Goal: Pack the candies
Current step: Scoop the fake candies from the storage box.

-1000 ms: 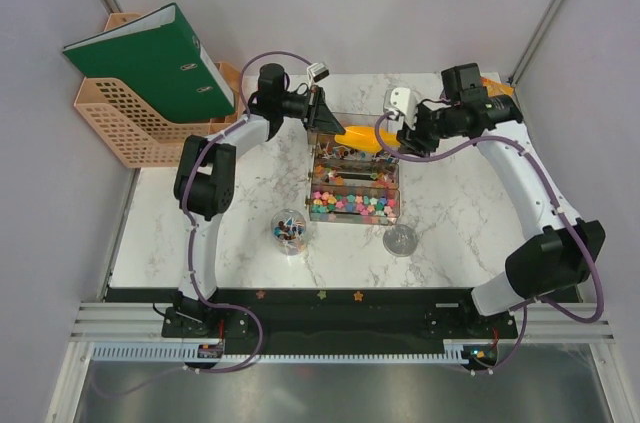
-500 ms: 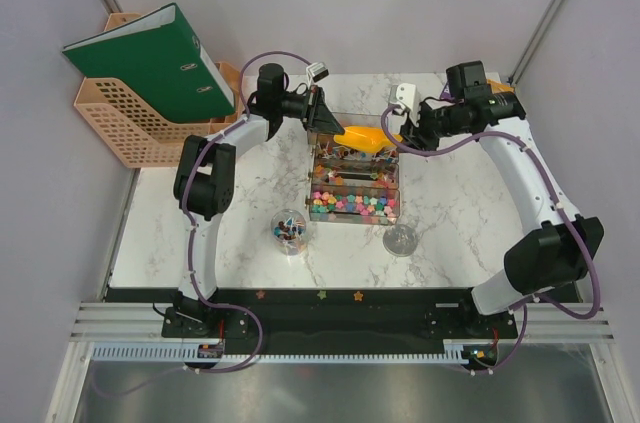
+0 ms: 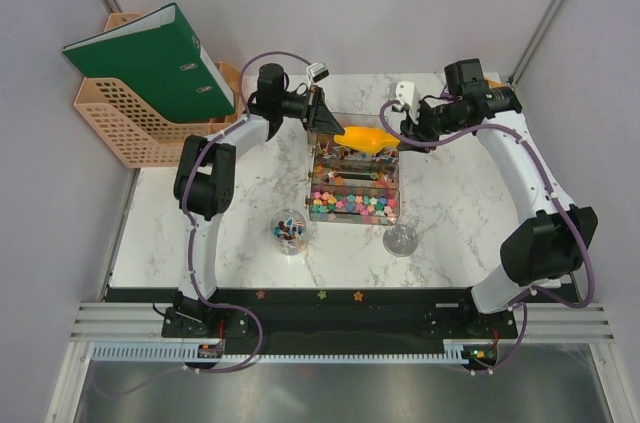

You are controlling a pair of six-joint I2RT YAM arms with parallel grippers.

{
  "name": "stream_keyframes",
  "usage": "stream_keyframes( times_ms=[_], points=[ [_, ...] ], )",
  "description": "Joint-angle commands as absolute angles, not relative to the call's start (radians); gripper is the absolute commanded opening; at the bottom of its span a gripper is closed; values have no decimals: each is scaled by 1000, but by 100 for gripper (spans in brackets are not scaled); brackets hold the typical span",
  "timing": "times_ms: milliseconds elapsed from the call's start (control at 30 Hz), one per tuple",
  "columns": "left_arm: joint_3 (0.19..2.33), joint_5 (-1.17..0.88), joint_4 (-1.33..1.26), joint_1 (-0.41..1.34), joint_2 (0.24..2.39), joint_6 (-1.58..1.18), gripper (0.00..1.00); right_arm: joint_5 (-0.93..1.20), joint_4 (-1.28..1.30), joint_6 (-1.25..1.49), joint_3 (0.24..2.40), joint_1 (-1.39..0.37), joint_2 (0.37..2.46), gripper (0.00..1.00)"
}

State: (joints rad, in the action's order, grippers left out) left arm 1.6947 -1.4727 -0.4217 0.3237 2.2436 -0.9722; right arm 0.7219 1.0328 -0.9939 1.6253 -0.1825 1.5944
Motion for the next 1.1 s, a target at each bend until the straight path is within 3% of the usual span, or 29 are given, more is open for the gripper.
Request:
stream_keyframes(
  times_ms=[0, 67, 100, 133, 200, 233, 300, 333, 400, 433, 467, 500, 600, 667, 800, 1067],
  points=[
    [1721, -1677, -460, 316, 2240, -1000, 2, 749, 1063, -999, 1657, -179, 1609, 36],
    [1724, -1675, -462, 313, 2243, -999, 2, 749, 1074, -1003, 1669, -179, 1623, 6],
    [1726, -1672, -462, 311, 2244, -999, 2, 750, 1081, -1006, 1674, -176, 1629, 0],
    [1726, -1666, -463, 308, 2246, -994, 2, 759, 1095, -1008, 1681, -172, 1634, 0],
    [1726, -1635, -463, 298, 2244, -977, 12, 736, 1115, -1020, 1725, -172, 1658, 0],
    [1732, -1626, -456, 282, 2249, -953, 26, 698, 1133, -1020, 1747, -170, 1666, 0],
    [1776, -1600, -407, 250, 2250, -901, 41, 643, 1146, -1028, 1814, -166, 1686, 0],
    [1828, -1588, -258, 238, 2255, -790, 60, 577, 1160, -1038, 1837, -166, 1693, 0],
    [1890, -1508, -17, 206, 2258, -612, 64, 516, 1181, -1058, 1914, -164, 1727, 0],
    [1934, -1455, 156, 199, 2260, -316, 71, 484, 1199, -1071, 1945, -164, 1745, 0],
    [2047, -1278, 530, 199, 2270, -147, 75, 436, 1215, -1081, 2006, -164, 1764, 0],
    [2081, -1203, 613, 209, 2273, 53, 77, 414, 1247, -1088, 2040, -166, 1808, 0],
    [2118, -877, 692, 213, 2279, 118, 76, 342, 1290, -1089, 2178, -173, 1902, 0],
    [2108, -684, 701, 215, 2281, 164, 69, 287, 1312, -1127, 2226, -199, 1946, 0],
    [2074, -525, 707, 215, 2281, 207, 55, 140, 1321, -1206, 2264, -258, 2006, 0],
    [2052, -420, 652, 215, 2327, 193, 51, 43, 1402, -1256, 2453, -299, 2177, 0]
  ],
)
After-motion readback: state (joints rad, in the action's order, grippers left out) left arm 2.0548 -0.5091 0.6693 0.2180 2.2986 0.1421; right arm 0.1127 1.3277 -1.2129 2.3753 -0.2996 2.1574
